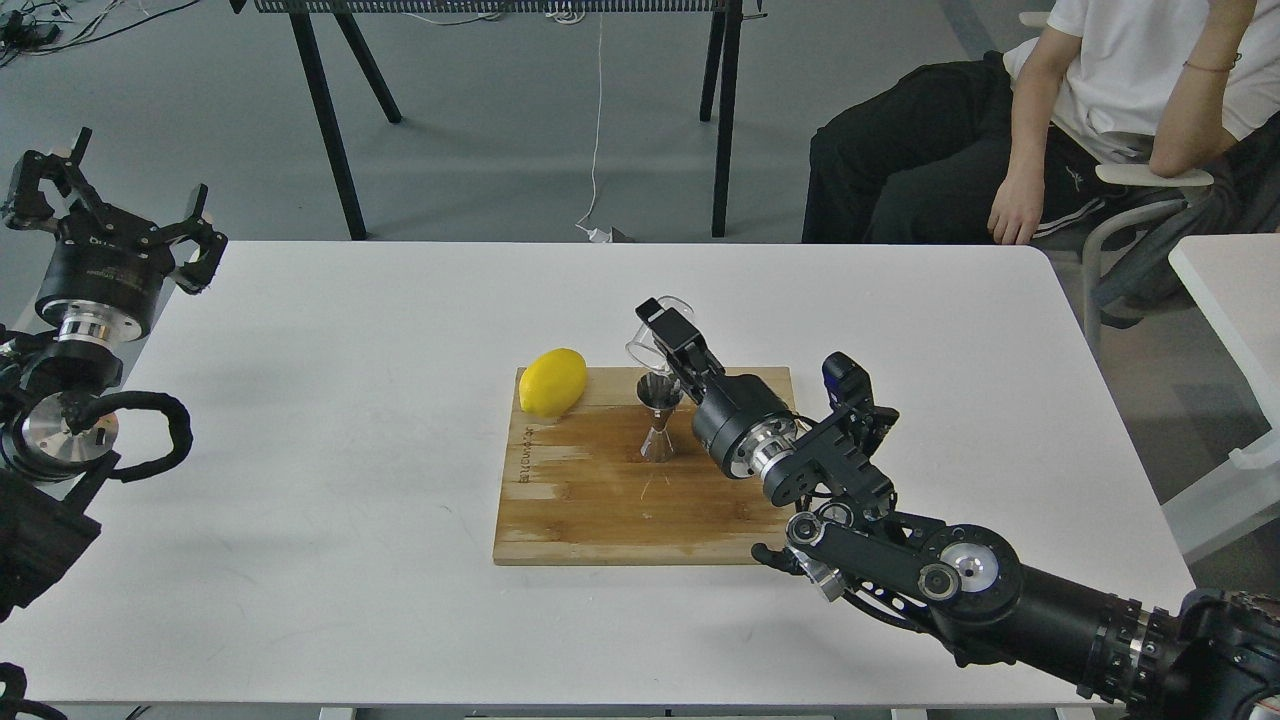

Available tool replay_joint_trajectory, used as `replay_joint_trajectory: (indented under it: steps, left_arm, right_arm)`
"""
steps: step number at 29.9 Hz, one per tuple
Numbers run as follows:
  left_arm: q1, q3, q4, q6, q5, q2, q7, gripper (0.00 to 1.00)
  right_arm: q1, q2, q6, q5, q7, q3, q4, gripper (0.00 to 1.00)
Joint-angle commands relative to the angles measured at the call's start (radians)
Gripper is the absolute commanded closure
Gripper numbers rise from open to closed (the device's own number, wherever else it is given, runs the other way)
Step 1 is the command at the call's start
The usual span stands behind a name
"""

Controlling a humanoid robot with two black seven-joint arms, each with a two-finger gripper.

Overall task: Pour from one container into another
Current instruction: 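Tilt the glass cup with the right gripper to pour into the jigger, then carry the glass cup back and lower it onto the table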

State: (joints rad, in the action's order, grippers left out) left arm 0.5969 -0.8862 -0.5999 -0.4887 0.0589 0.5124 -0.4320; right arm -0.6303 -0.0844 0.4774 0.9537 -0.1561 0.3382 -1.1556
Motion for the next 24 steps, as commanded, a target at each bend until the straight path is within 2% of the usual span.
replay_joint_trajectory:
  steps: [1, 17, 24]
  left_arm:
    - [0.000, -0.002, -0.001, 0.000, 0.001, 0.000, 0.001, 0.00]
    - [0.000, 0.000, 0.000, 0.000, -0.001, 0.000, 0.001, 0.00]
    - [0.001, -0.004, 0.000, 0.000, 0.001, 0.001, 0.001, 0.00]
  right_arm:
    - [0.000, 0.000, 0.009, 0.031, -0.011, -0.018, 0.019, 0.69]
    - [0.000, -0.026, 0.011, 0.048, -0.060, -0.025, 0.017, 0.69]
    - [0.003, -0.084, 0.003, -0.050, -0.031, -0.001, -0.062, 0.68]
